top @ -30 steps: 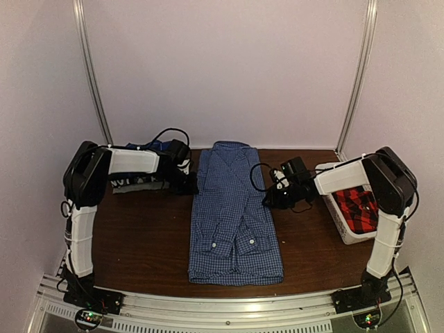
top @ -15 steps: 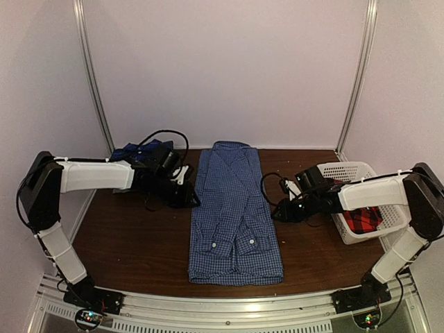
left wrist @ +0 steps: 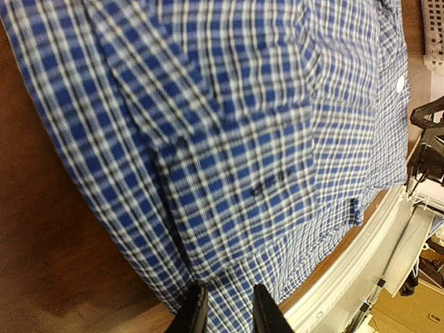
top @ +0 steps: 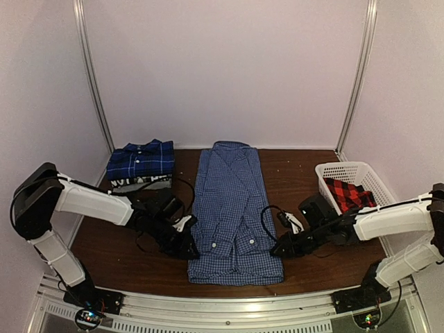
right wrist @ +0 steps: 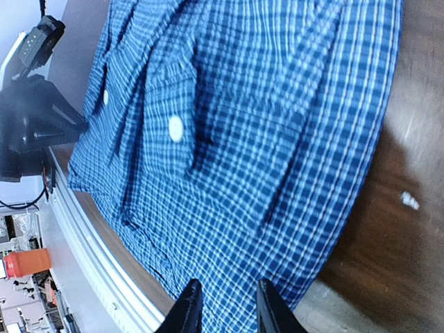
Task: Fold and stack the long sleeve shirts
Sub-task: Pick up the rectangle-folded shirt from the center of the board.
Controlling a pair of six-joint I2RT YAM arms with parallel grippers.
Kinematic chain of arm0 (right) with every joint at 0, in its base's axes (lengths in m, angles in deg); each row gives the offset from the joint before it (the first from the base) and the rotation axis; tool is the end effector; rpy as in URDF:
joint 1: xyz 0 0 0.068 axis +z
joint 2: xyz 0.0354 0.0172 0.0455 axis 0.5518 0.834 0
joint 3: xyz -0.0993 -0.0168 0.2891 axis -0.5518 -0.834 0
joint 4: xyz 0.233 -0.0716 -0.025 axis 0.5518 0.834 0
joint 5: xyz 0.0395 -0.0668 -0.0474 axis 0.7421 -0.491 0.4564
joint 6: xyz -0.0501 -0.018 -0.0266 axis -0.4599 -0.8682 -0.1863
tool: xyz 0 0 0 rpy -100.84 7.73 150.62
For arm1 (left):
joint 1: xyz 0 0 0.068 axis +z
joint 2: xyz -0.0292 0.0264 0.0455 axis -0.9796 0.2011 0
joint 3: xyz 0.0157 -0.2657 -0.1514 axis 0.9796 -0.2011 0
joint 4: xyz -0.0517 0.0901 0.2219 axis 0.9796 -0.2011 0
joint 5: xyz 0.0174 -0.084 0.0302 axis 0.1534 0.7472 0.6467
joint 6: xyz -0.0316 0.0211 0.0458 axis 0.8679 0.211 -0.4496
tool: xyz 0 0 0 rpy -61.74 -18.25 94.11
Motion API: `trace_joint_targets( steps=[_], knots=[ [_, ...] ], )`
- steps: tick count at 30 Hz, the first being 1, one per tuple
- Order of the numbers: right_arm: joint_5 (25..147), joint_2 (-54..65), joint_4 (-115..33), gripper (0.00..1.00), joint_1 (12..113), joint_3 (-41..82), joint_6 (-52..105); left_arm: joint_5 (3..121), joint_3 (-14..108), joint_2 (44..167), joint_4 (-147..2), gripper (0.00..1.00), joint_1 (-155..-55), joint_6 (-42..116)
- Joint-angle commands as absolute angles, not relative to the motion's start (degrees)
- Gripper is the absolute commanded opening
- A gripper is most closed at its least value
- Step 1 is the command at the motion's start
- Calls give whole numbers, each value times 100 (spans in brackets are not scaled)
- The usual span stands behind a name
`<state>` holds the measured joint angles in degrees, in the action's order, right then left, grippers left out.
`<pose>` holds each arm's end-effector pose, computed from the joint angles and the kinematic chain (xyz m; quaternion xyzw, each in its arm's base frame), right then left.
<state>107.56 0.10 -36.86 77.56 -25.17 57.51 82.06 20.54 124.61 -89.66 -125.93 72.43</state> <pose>0.1415 0.1670 0.1930 -0.1354 0.9059 0.3924 0.0845 0.1792 -0.2264 0.1811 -0.0639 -0.9435 0.3246 0.0216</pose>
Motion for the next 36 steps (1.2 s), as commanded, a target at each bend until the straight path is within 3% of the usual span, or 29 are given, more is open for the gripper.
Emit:
trace_joint_targets(
  steps=[1, 16, 22, 29, 36],
  knots=[
    [11102, -200, -3953, 29, 7943, -2941, 6254, 8548, 1806, 12235, -8622, 24, -12837, 7613],
    [11230, -529, -3847, 29, 8610, -3413, 6815, 8871, 1042, 11882, -8623, 24, -13180, 7897],
    [11024, -742, -3172, 29, 8675, -3262, 6594, 8767, 1085, 11855, -8869, 24, -13195, 7770],
    [10508, -1066, -2503, 39, 8399, -2740, 6360, 8530, 1396, 11306, -9520, 28, -13089, 7651],
    [10686, -927, -3070, 53, 7603, -2707, 6321, 8539, 1255, 10835, -9207, 38, -12074, 7589]
  ],
)
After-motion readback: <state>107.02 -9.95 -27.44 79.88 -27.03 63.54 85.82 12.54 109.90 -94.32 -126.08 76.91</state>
